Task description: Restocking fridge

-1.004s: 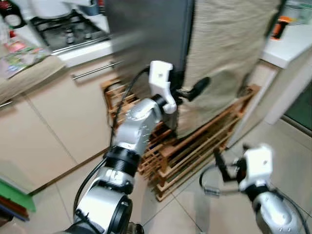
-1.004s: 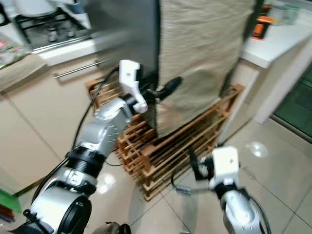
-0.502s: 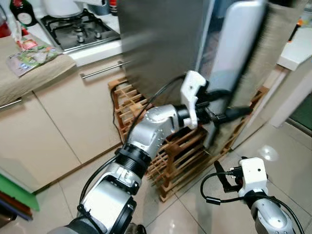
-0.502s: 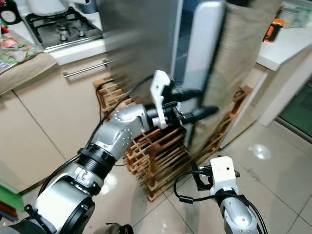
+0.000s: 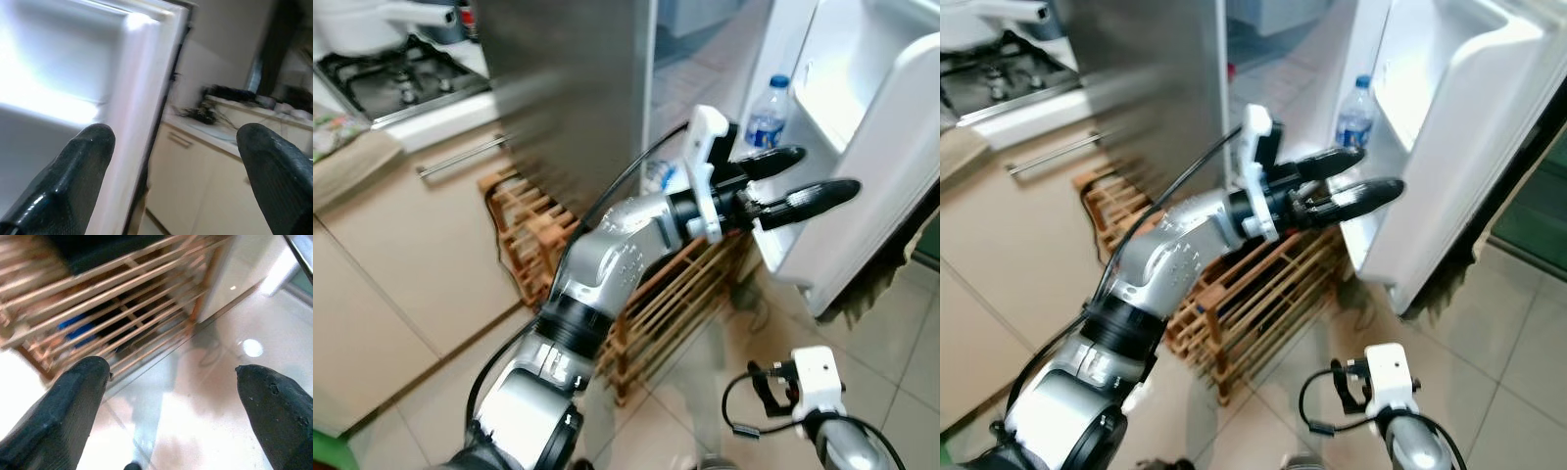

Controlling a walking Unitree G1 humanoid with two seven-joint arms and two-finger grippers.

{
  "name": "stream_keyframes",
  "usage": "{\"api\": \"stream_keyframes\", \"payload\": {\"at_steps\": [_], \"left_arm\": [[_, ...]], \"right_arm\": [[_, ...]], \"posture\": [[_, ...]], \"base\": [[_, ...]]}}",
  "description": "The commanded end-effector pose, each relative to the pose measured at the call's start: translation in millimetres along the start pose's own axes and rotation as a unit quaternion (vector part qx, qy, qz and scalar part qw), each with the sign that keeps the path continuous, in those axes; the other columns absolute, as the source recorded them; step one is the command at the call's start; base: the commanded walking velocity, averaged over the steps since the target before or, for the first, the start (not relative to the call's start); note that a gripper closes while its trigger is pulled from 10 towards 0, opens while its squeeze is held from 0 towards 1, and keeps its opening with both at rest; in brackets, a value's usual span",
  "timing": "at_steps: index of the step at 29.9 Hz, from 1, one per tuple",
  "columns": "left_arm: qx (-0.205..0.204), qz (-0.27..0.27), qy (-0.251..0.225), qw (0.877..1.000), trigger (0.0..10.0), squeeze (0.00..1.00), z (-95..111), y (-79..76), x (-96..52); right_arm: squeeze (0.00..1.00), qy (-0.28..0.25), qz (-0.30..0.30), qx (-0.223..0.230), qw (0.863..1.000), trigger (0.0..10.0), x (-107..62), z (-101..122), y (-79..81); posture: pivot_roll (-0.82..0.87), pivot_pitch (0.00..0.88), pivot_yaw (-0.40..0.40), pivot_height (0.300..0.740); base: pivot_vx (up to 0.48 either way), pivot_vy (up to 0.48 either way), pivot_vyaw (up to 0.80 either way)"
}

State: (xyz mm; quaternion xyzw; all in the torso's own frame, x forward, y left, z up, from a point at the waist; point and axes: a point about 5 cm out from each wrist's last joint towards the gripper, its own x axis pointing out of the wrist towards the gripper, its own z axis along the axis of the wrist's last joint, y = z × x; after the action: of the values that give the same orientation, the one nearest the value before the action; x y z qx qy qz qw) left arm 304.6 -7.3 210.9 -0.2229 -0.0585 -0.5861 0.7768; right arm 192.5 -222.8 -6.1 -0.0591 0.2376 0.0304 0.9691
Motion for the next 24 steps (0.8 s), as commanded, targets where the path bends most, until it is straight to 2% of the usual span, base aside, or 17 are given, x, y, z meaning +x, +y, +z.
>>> {"api": "stream_keyframes", "payload": {"at_steps": [1,2,3,4,5,6,8,10,12,14,16,17,18,20,21,23,24], "left_arm": [[0.016,0.043,-0.004,0.999,10.0,0.0,3.7,8.3,-10.8],[0.041,0.091,0.003,0.995,10.0,0.0,4.2,18.9,-29.6],[0.041,0.091,0.003,0.995,10.0,0.0,4.2,18.9,-29.6],[0.057,0.14,0.006,0.989,10.0,0.0,5.3,28.4,-47.5],[0.054,0.187,-0.002,0.981,10.0,0.0,9.4,36.1,-69.3],[0.054,0.187,-0.002,0.981,10.0,0.0,9.4,36.1,-69.3],[0.054,0.221,-0.019,0.973,10.0,0.0,22.3,30.8,-107.2],[0.075,0.234,-0.003,0.969,10.0,0.0,31.5,17.0,-139.0],[0.079,0.239,0.001,0.968,10.0,0.0,32.0,16.2,-143.0],[0.102,0.271,0.008,0.957,10.0,0.0,33.0,19.4,-153.0],[0.119,0.371,-0.011,0.921,10.0,0.0,35.9,30.6,-170.8],[0.121,0.41,-0.023,0.904,10.0,0.0,35.6,33.0,-174.6],[0.125,0.445,-0.028,0.886,10.0,0.0,33.8,32.5,-174.5],[0.12,0.492,-0.022,0.862,10.0,0.0,27.0,29.6,-168.5],[0.115,0.504,-0.025,0.856,10.0,0.0,24.7,27.6,-164.1],[0.139,0.527,-0.011,0.838,10.0,0.0,23.8,29.4,-155.8],[0.139,0.527,-0.011,0.838,10.0,0.0,23.8,29.4,-155.8]], "right_arm": [[0.0,-0.023,-0.009,0.006,1.0,10.0,2.4,5.8,-2.8],[0.0,-0.036,-0.013,0.004,0.999,10.0,5.3,9.9,-2.7],[0.0,-0.036,-0.013,0.004,0.999,10.0,5.3,9.9,-2.7],[0.0,-0.051,-0.019,0.008,0.998,10.0,8.4,14.7,-3.0],[0.0,-0.081,-0.017,0.018,0.996,10.0,12.1,29.4,-1.7],[0.0,-0.081,-0.017,0.018,0.996,10.0,12.1,29.4,-1.7],[0.0,-0.16,-0.007,0.031,0.987,10.0,14.8,74.0,6.3],[0.0,-0.22,0.001,0.049,0.974,10.0,13.6,118.0,17.4],[0.0,-0.224,0.003,0.05,0.973,10.0,13.5,122.8,19.2],[0.0,-0.236,0.009,0.048,0.97,10.0,14.4,131.0,22.9],[0.0,-0.25,0.02,0.05,0.967,10.0,18.1,142.6,29.8],[0.0,-0.252,0.023,0.052,0.966,10.0,20.5,146.0,32.0],[0.0,-0.252,0.027,0.058,0.965,10.0,23.1,149.6,35.2],[0.01,-0.253,0.041,0.07,0.964,10.0,26.3,157.0,43.2],[0.01,-0.256,0.052,0.072,0.962,10.0,27.6,162.2,48.4],[0.0,-0.266,0.08,0.077,0.958,10.0,27.9,174.5,58.2],[0.0,-0.266,0.08,0.077,0.958,10.0,27.9,174.5,58.2]], "posture": [[-0.25,0.032,0.056,0.736],[-0.24,0.031,0.056,0.736],[-0.24,0.031,0.056,0.736],[-0.23,0.032,0.054,0.736],[-0.21,0.03,0.053,0.736],[-0.21,0.03,0.053,0.736],[-0.17,0.022,0.044,0.736],[-0.15,0.012,0.036,0.736],[-0.15,0.012,0.036,0.736],[-0.13,0.003,0.033,0.736],[-0.11,0.0,0.03,0.736],[-0.11,0.0,0.03,0.736],[-0.1,0.0,0.029,0.736],[-0.1,0.0,0.029,0.736],[-0.1,0.0,0.028,0.736],[-0.1,0.0,0.026,0.736],[-0.1,0.0,0.026,0.736]], "base": [[0.0,0.0,0.0],[0.0,0.0,0.0],[0.0,0.0,0.0],[0.0,0.0,0.0],[0.0,0.0,0.0],[0.0,0.0,0.0],[0.0,0.0,0.0],[0.0,0.0,0.0],[0.0,0.0,0.0],[0.0,0.0,0.0],[0.0,0.0,0.0],[0.0,0.0,0.8],[0.0,0.0,0.79],[0.0,0.0,0.78],[0.0,0.0,0.77],[0.0,0.0,0.76],[0.0,0.0,0.76]]}}
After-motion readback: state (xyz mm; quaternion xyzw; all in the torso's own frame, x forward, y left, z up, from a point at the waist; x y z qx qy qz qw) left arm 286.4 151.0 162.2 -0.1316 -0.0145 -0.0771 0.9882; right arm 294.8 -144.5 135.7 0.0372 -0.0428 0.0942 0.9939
